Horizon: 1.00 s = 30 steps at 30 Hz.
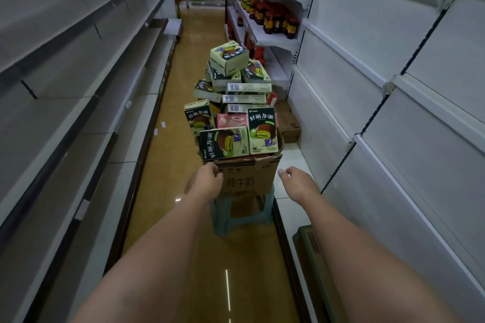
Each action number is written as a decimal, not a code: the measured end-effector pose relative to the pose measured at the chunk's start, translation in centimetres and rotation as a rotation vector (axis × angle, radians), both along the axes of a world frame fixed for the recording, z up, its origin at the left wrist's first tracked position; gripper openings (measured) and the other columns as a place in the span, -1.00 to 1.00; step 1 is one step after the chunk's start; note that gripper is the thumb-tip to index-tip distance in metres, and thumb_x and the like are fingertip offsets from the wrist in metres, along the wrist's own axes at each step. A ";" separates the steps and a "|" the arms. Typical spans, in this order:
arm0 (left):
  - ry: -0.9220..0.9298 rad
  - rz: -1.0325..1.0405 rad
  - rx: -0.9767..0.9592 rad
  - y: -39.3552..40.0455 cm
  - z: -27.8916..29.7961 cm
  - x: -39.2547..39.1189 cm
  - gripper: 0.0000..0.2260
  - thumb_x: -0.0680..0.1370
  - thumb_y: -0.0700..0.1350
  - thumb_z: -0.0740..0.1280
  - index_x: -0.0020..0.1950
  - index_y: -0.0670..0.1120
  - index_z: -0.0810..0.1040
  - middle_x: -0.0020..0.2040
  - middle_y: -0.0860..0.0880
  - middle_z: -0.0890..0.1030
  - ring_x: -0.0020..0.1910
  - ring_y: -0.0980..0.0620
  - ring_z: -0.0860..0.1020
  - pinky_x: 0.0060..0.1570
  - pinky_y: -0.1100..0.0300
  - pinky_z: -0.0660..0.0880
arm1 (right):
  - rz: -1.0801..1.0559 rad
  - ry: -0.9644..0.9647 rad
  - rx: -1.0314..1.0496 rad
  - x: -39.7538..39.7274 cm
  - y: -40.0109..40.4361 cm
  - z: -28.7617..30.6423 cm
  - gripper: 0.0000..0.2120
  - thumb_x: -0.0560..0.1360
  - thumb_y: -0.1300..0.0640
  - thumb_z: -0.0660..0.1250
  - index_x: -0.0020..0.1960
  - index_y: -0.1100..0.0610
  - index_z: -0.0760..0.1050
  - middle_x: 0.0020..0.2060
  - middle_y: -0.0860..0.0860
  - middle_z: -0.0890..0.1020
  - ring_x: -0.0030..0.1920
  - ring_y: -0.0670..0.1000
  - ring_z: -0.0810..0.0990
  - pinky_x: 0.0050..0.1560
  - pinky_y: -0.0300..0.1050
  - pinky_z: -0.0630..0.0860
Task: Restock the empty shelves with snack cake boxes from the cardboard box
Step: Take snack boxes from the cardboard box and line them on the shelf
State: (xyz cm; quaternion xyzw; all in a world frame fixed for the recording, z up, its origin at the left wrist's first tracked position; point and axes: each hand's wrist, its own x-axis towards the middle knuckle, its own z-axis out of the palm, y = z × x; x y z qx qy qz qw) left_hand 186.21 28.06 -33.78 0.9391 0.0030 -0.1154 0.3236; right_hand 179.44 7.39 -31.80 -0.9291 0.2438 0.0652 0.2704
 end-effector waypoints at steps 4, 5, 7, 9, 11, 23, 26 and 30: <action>0.020 -0.004 0.052 0.4 -1.0 3.4 -0.72 0.61 -0.04 0.19 0.30 -0.03 0.46 0.18 -0.04 0.56 0.06 -0.02 0.52 -0.05 0.11 0.48 | 0.007 -0.001 0.006 3.6 0.4 -0.5 -0.57 0.65 -0.07 0.03 0.37 0.16 0.38 0.26 0.13 0.53 0.24 0.13 0.49 0.07 -0.07 0.42; 0.020 -0.002 0.058 0.3 -1.1 4.3 -0.73 0.61 -0.04 0.19 0.30 -0.03 0.46 0.18 -0.04 0.56 0.03 0.00 0.51 -0.10 0.12 0.46 | 0.009 -0.004 0.008 4.6 0.4 -0.5 -0.58 0.65 -0.07 0.04 0.36 0.15 0.38 0.25 0.12 0.53 0.23 0.13 0.49 0.06 -0.08 0.41; 0.015 0.006 0.064 0.0 -1.3 6.2 -0.74 0.62 -0.04 0.19 0.28 -0.03 0.47 0.16 -0.04 0.56 -0.05 0.03 0.47 -0.16 0.15 0.41 | 0.008 -0.013 0.002 6.5 0.0 -0.7 -0.59 0.65 -0.06 0.04 0.35 0.15 0.39 0.23 0.12 0.54 0.22 0.13 0.50 0.04 -0.08 0.42; 0.004 0.012 0.066 -0.5 -1.4 8.0 -0.74 0.62 -0.05 0.18 0.28 -0.04 0.46 0.15 -0.04 0.56 -0.07 0.03 0.46 -0.19 0.15 0.39 | 0.013 -0.016 -0.019 8.5 -0.6 -0.8 -0.60 0.64 -0.07 0.05 0.32 0.15 0.40 0.20 0.12 0.55 0.19 0.13 0.51 0.02 -0.06 0.43; 0.003 0.027 0.060 -1.1 -1.6 9.8 -0.71 0.62 -0.05 0.18 0.32 -0.05 0.44 0.17 -0.06 0.55 -0.03 -0.01 0.50 -0.20 0.15 0.41 | 0.013 -0.015 -0.031 10.7 -1.5 -0.8 -0.61 0.64 -0.08 0.05 0.30 0.15 0.41 0.17 0.12 0.56 0.17 0.13 0.52 -0.02 -0.08 0.42; 0.022 0.281 0.025 -4.2 -1.4 19.7 -0.48 0.54 -0.13 0.33 0.46 0.01 0.24 0.41 -0.07 0.28 0.27 -0.09 0.42 0.16 -0.04 0.49 | 0.238 -0.128 -0.092 25.8 -3.3 0.9 -0.73 0.61 0.06 0.16 0.25 0.11 0.46 0.10 0.06 0.60 0.06 0.10 0.56 -0.11 -0.11 0.39; 0.094 0.330 0.035 -3.5 -2.4 20.4 -0.40 0.51 -0.18 0.37 0.49 -0.02 0.19 0.44 -0.10 0.26 0.33 -0.12 0.37 0.22 -0.06 0.46 | 0.341 -0.142 -0.062 28.0 -1.5 0.7 -0.81 0.59 0.09 0.18 0.14 0.10 0.50 0.02 0.04 0.61 -0.09 0.06 0.52 -0.19 -0.14 0.37; 0.190 0.337 0.031 -2.3 -3.9 21.1 -0.38 0.50 -0.19 0.38 0.49 -0.07 0.17 0.39 -0.15 0.31 0.32 -0.17 0.38 0.23 -0.10 0.44 | 0.500 -0.072 -0.047 29.5 1.3 -0.8 -0.82 0.57 0.07 0.22 0.09 0.09 0.54 0.01 0.04 0.61 -0.03 0.07 0.57 -0.13 -0.06 0.51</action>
